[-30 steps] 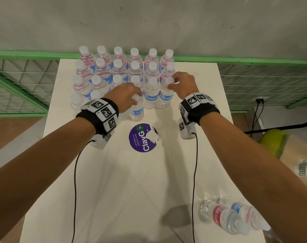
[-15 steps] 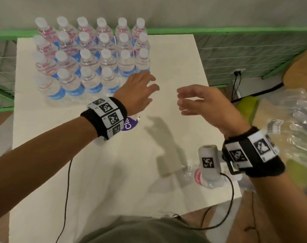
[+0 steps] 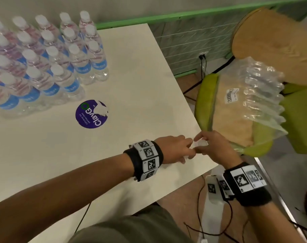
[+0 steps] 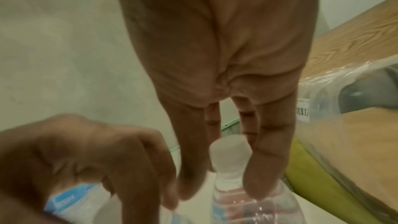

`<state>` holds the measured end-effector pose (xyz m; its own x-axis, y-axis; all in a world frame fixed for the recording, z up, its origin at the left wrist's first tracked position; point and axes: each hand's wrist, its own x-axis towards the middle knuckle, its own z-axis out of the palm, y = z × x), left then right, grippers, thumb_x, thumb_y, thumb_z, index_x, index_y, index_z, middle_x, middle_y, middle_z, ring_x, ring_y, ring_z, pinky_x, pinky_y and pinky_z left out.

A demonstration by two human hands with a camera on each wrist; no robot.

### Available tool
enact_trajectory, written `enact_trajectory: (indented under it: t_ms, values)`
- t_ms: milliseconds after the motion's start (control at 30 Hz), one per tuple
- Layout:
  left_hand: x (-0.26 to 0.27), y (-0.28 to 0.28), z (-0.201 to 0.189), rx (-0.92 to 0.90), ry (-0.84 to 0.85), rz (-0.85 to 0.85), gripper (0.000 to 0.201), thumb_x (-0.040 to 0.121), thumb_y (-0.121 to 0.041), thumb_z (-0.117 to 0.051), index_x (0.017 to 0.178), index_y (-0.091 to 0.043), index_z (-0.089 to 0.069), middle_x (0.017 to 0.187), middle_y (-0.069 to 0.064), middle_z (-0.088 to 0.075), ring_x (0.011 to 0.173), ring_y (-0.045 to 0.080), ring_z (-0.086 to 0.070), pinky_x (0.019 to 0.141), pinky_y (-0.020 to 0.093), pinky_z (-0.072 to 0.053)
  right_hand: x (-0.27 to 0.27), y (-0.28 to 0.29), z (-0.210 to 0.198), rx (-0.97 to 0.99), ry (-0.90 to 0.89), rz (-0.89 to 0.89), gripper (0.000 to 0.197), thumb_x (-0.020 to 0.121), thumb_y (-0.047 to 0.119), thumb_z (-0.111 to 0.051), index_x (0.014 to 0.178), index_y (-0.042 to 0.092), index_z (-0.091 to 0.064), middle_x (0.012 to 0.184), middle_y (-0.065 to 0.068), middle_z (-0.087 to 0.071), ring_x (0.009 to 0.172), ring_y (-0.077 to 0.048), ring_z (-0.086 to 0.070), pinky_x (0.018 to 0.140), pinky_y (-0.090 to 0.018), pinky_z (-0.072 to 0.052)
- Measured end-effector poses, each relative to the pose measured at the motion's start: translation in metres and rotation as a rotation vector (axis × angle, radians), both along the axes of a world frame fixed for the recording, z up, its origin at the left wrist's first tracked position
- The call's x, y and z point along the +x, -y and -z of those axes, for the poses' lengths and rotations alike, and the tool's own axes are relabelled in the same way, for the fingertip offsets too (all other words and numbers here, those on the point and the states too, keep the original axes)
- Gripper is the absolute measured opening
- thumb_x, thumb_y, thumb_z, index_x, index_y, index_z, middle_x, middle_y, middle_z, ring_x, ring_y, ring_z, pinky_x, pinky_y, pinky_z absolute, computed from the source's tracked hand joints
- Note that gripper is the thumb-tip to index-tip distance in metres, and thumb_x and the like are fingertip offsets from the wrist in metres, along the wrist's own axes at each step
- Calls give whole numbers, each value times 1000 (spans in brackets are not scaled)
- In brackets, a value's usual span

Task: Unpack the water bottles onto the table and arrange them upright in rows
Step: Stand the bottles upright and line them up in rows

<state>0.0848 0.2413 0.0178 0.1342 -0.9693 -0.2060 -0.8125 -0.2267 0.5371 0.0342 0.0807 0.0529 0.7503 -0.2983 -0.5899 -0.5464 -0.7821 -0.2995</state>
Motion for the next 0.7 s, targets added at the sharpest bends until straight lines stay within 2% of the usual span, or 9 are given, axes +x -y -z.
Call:
enact_trajectory:
  t_ms: [67,100,167,267,367,500,600,700]
  values:
    - [11,-9,1,-19,-43,-93,25,91,-18,-54,115,-13,-57,112,14,-49,101,30,-49,75,38,-45,5,-2,1,8,55,16,21,72,11,-77,90,10,-66,89,-11,-60,64,-23,-59,66,-40,-53]
    - [20,-16,1,-16,-95,-163,25,90,-16,-54,114,-12,-58,111,13,-50,100,29,-50,79,38,-43,10,-3,2,6,80,2,18,72,10,-75,88,10,-67,87,-12,-63,62,-23,-59,65,-39,-53]
    - [43,-37,-1,14,-207,-332,28,88,-15,-58,115,-12,-58,108,9,-51,98,22,-49,83,31,-38,24,-9,3,19,119,-28,16,73,12,-73,89,13,-69,88,-12,-66,66,-24,-61,65,-37,-52]
    - [81,-79,-4,41,-235,-588,34,84,-18,-63,118,-14,-58,99,0,-47,93,17,-46,82,25,-34,53,-26,3,69,162,-55,25,74,15,-74,97,13,-65,92,-6,-64,72,-24,-60,63,-30,-48]
    - [111,-122,-11,38,-199,-776,32,81,-16,-67,113,-11,-62,102,6,-55,97,23,-52,83,27,-37,87,-53,4,139,219,-90,27,73,15,-75,98,11,-64,93,-4,-63,72,-20,-58,62,-25,-47]
    - [144,-176,-21,64,-130,-953,30,80,-11,-68,111,-11,-64,108,11,-58,100,25,-52,87,30,-39,141,-98,3,192,268,-227,26,73,15,-75,97,10,-67,92,-3,-63,72,-16,-56,56,-16,-42]
    - [164,-206,-24,79,-109,-1017,31,79,-4,-68,108,-10,-66,110,10,-59,101,26,-54,88,31,-41,182,-135,-1,204,289,-356,28,74,12,-74,101,8,-69,102,-7,-65,84,-15,-54,69,-22,-42]
    - [179,-225,-23,30,-134,-1073,31,76,4,-68,103,-10,-68,111,11,-61,102,27,-55,91,37,-46,215,-164,-2,190,282,-511,31,74,8,-73,105,9,-70,110,-9,-65,96,-20,-58,75,-22,-40]
